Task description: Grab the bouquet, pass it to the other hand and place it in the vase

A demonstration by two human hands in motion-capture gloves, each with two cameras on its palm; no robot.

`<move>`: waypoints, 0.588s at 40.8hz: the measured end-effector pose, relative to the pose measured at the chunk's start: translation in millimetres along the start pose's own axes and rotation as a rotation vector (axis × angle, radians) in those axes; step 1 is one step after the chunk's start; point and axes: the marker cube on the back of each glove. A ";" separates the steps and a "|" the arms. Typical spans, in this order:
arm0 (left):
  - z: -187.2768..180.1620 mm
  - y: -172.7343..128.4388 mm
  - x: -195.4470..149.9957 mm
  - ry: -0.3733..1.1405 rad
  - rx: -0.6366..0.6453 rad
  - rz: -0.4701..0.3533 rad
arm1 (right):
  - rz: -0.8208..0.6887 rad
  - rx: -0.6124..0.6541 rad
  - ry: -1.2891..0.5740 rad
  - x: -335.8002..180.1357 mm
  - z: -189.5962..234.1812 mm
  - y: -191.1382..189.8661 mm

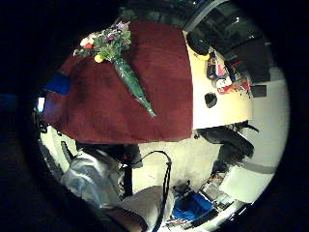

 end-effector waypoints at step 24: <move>24.2 -9.7 43.0 0.074 0.019 0.090 | 0.192 -0.182 0.045 41.4 -10.2 -24.4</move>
